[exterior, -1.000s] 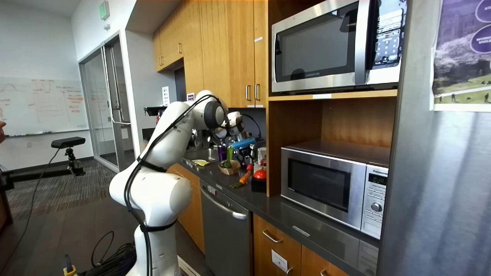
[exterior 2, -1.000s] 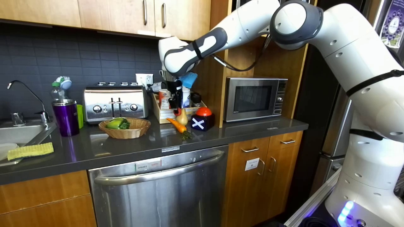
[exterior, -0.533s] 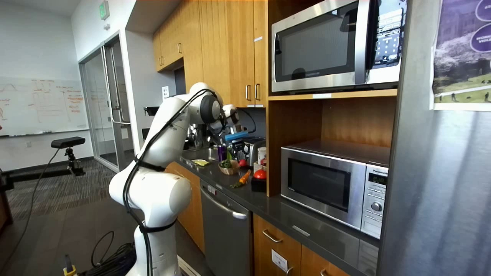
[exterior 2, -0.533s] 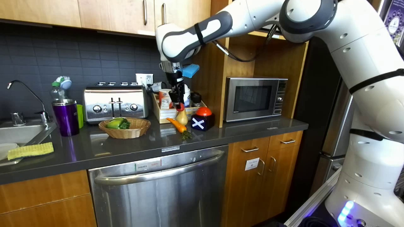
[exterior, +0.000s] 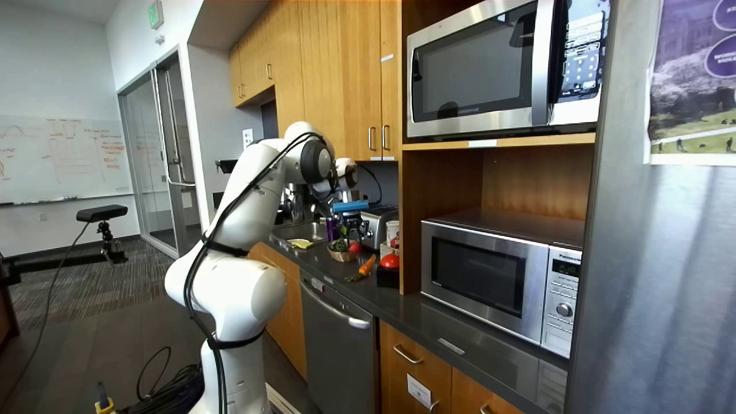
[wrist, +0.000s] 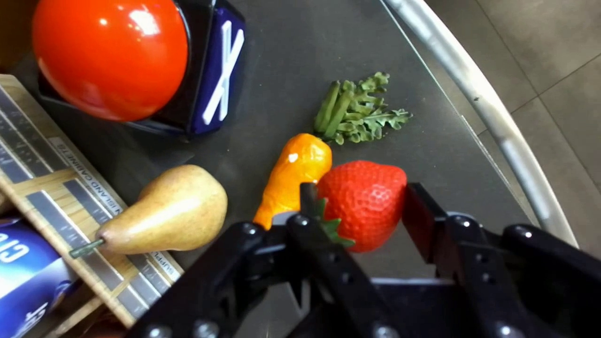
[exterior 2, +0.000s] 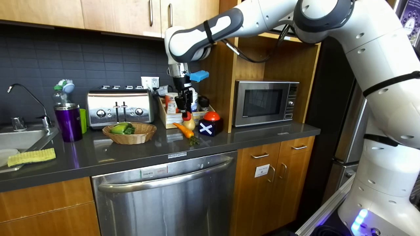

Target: Put the red toy on the counter

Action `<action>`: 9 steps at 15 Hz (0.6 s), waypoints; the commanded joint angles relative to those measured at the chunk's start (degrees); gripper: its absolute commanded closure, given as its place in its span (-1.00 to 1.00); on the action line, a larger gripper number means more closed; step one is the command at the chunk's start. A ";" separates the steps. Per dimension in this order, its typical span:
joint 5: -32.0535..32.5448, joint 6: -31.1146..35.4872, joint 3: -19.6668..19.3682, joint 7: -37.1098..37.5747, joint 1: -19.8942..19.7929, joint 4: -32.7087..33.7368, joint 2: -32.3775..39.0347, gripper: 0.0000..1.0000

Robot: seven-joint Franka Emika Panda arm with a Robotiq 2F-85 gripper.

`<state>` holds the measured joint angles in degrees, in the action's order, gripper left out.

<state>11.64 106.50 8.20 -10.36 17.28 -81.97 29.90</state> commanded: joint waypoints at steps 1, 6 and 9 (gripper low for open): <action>-2.71 3.42 1.80 -0.84 -1.79 -4.86 -2.79 0.52; -3.46 8.56 2.82 -1.51 -1.95 -8.11 -3.26 0.52; -3.39 10.75 3.33 -1.54 -1.80 -9.97 -3.90 0.52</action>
<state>9.27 114.79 10.57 -10.88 16.30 -87.46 29.34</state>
